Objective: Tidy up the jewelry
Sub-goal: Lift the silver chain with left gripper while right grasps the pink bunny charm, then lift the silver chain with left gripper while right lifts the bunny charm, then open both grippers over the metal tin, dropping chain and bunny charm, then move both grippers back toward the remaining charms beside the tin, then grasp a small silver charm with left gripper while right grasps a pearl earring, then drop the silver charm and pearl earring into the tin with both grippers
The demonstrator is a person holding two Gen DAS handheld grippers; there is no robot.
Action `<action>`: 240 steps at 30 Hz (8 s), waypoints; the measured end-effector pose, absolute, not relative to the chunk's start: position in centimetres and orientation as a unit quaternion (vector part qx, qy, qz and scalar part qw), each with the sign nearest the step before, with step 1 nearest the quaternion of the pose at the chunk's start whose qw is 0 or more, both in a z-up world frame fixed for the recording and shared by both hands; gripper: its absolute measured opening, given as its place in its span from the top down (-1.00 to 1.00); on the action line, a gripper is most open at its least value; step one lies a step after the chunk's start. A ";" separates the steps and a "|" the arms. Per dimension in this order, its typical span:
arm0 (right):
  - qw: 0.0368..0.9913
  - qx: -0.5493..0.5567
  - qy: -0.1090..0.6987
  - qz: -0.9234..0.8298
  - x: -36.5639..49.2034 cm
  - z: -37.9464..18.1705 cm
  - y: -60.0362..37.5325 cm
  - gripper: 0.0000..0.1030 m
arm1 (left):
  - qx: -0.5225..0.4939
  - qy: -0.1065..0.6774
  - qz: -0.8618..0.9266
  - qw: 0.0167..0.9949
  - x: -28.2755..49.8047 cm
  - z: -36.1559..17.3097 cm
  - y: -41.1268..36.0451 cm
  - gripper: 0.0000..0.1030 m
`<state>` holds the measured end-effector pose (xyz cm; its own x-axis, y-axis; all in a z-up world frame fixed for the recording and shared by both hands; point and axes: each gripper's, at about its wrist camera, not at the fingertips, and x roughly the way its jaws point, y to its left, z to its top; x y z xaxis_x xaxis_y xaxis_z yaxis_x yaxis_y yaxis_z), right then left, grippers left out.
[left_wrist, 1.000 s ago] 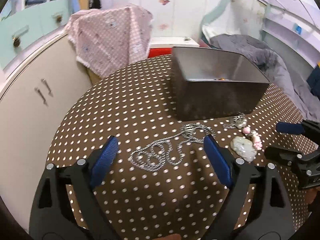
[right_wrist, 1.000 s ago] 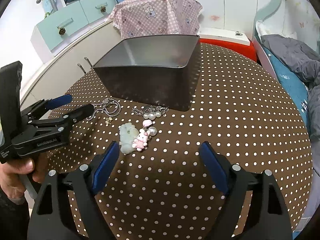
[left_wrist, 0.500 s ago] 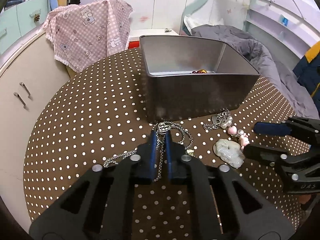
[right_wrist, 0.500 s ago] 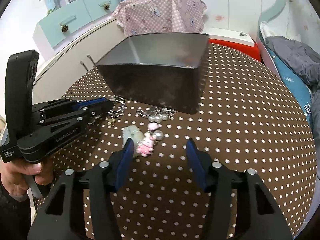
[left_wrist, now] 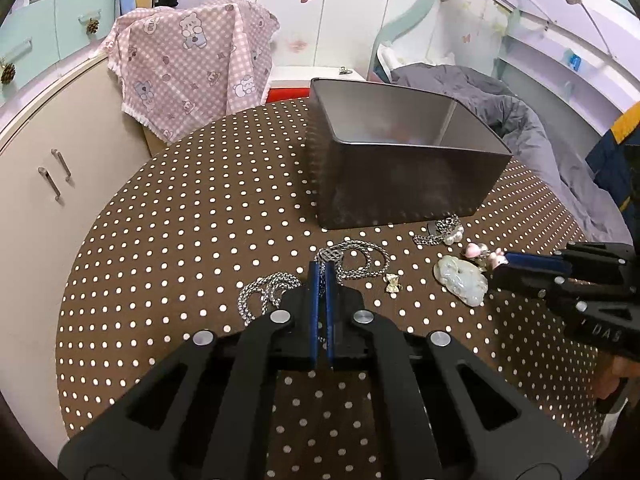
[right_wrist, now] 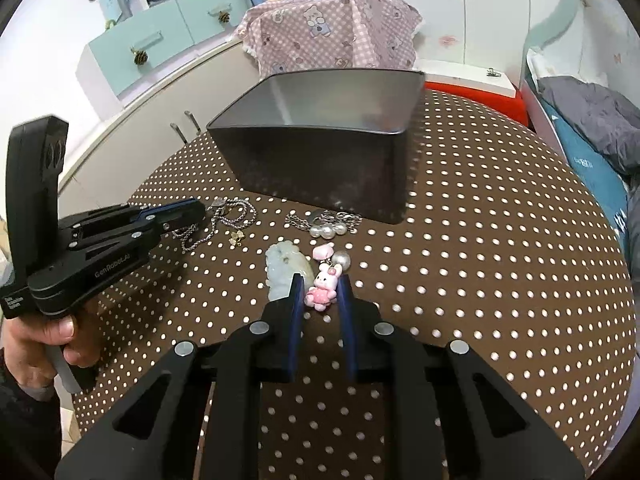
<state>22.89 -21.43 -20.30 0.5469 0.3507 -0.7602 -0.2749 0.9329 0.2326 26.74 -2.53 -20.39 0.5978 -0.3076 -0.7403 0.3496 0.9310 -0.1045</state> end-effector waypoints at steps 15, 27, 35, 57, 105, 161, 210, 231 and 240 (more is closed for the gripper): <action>0.880 0.062 0.440 0.167 22.3 -19.6 -23.2 0.56 | 0.051 0.408 -0.168 0.896 26.3 -19.9 -2.2 0.92; 0.879 0.017 0.447 0.166 23.3 -20.4 -21.5 0.21 | 0.058 0.398 -0.154 0.902 27.6 -20.3 -3.5 -0.45; 0.881 -0.007 0.446 0.159 23.0 -21.1 -20.8 0.22 | 0.063 0.392 -0.146 0.906 27.5 -20.3 -3.2 -0.63; 0.895 -0.004 0.411 0.172 20.8 -18.1 -23.1 0.73 | 0.042 0.379 -0.199 0.903 25.9 -17.3 -2.6 0.72; 0.924 0.046 0.346 0.156 31.4 -9.2 -25.3 -0.84 | 0.017 0.255 -0.189 0.948 32.0 -4.3 -5.3 -0.82; 0.911 0.054 0.399 0.089 20.3 -17.4 -27.1 -0.84 | 0.051 0.382 -0.149 0.911 24.1 -19.1 -5.2 -0.71; 0.891 -0.033 0.420 0.170 21.5 -20.2 -22.0 0.69 | 0.024 0.399 -0.196 0.896 24.3 -19.3 -4.0 0.85; 0.931 -0.004 0.301 0.206 25.7 -5.9 -24.8 0.69 | 0.037 0.270 -0.208 0.940 27.2 -7.2 -4.2 0.85; 0.917 0.009 0.335 0.215 29.8 -7.1 -23.6 0.69 | 0.028 0.288 -0.225 0.930 30.9 -7.2 -6.2 0.85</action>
